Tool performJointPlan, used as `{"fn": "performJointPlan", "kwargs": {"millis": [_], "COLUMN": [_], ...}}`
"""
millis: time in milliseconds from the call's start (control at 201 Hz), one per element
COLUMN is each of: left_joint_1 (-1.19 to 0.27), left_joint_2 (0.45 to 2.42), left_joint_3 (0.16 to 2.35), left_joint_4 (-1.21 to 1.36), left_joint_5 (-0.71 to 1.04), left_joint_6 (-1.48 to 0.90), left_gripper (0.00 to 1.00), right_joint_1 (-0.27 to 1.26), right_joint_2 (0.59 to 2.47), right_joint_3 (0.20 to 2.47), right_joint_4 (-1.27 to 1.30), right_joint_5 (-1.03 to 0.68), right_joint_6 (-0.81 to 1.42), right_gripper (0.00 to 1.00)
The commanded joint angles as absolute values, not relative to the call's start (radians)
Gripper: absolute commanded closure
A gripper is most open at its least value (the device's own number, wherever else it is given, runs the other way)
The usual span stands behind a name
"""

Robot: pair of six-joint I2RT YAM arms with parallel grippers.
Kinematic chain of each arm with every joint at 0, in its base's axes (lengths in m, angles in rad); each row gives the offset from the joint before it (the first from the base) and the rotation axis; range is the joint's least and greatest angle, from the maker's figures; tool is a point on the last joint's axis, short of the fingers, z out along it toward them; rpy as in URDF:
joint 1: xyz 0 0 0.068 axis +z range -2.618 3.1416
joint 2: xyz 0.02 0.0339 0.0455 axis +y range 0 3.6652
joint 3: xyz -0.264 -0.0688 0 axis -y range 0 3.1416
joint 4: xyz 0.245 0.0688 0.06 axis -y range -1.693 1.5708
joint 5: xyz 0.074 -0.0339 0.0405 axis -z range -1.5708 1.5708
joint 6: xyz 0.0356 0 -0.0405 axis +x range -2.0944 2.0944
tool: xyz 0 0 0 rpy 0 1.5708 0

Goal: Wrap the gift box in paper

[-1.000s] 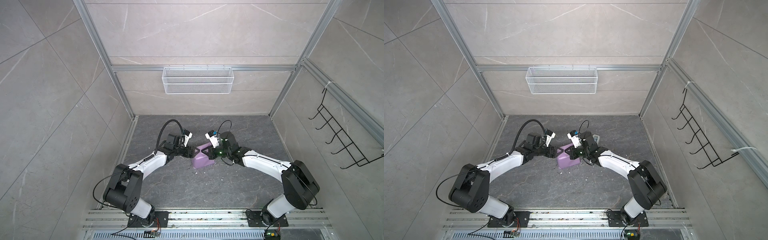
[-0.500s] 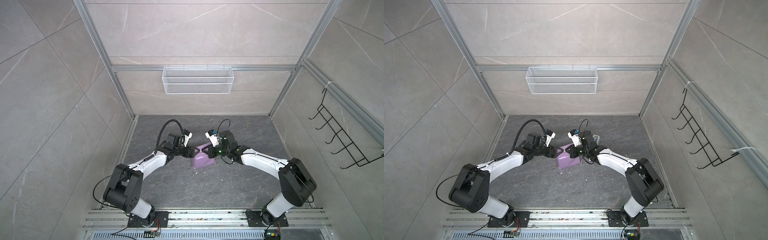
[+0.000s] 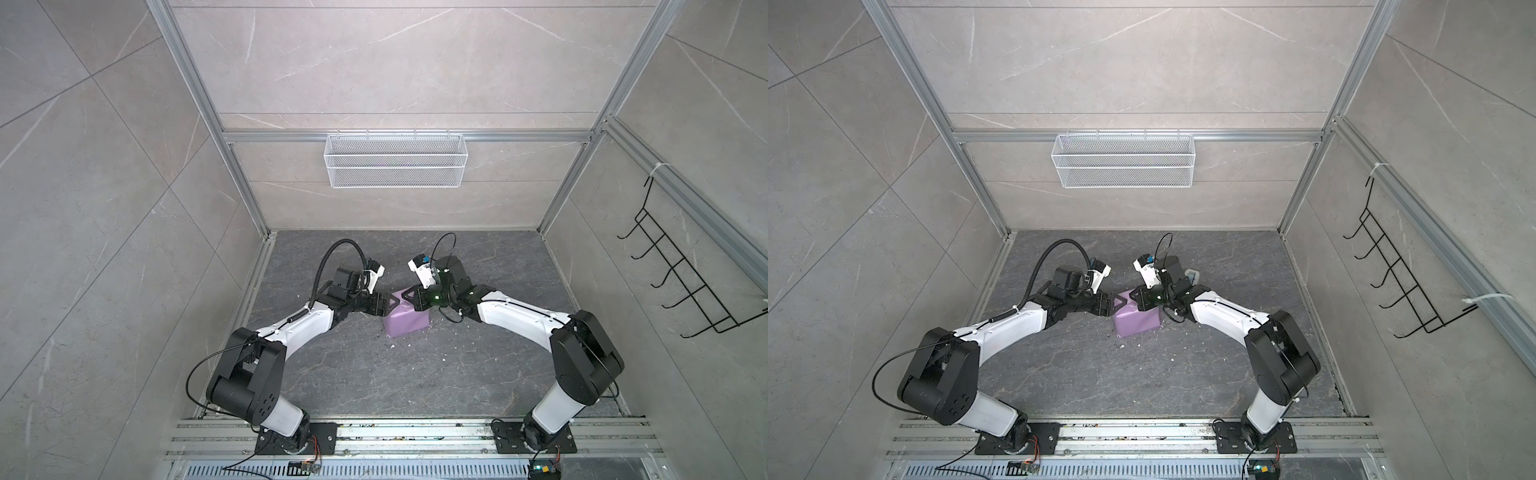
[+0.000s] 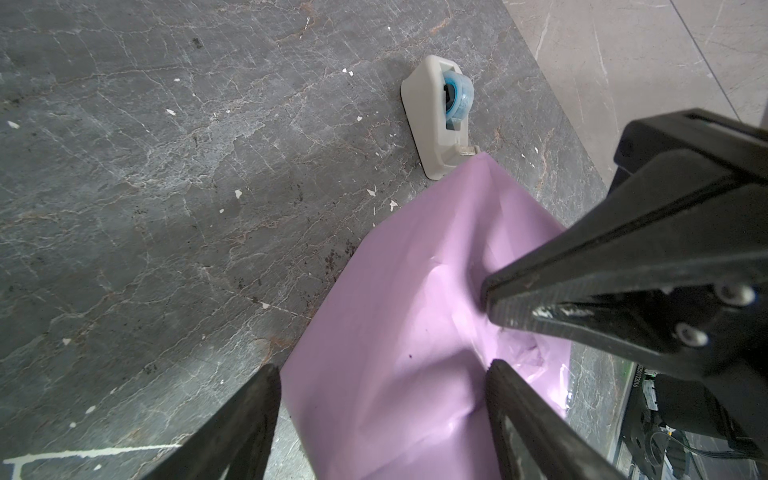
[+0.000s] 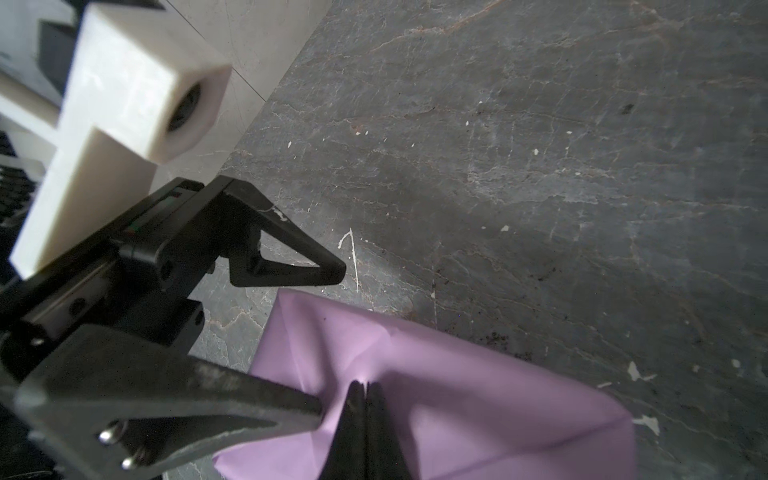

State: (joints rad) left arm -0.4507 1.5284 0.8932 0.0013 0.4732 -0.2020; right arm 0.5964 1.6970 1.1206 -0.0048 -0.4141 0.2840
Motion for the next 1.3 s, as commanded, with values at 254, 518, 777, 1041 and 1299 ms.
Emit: {"fn": "performJointPlan", "kwargs": {"millis": [254, 518, 777, 1041, 1299], "left_joint_1": [-0.454, -0.454, -0.454, -0.454, -0.453], "left_joint_2": [1.535, 1.536, 1.501, 1.365, 1.179], "left_joint_3": [0.873, 0.879, 0.882, 0.869, 0.739], "left_joint_4": [-0.070, -0.055, 0.006, 0.126, 0.111], "left_joint_5": [0.464, 0.471, 0.439, 0.321, 0.185], "left_joint_6": [-0.169, -0.186, -0.253, -0.330, -0.375], "left_gripper": [0.21, 0.21, 0.20, 0.16, 0.15], "right_joint_1": [0.575, 0.537, 0.547, 0.543, 0.605], "right_joint_2": [1.779, 1.630, 1.444, 1.270, 1.284], "right_joint_3": [1.260, 1.216, 1.017, 0.899, 0.722], "right_joint_4": [-0.140, -0.164, -0.125, -0.196, -0.010], "right_joint_5": [-0.364, -0.386, -0.398, -0.184, -0.308], "right_joint_6": [0.260, 0.275, 0.292, 0.256, 0.361], "right_gripper": [1.00, 0.99, 0.87, 0.64, 0.45]}}
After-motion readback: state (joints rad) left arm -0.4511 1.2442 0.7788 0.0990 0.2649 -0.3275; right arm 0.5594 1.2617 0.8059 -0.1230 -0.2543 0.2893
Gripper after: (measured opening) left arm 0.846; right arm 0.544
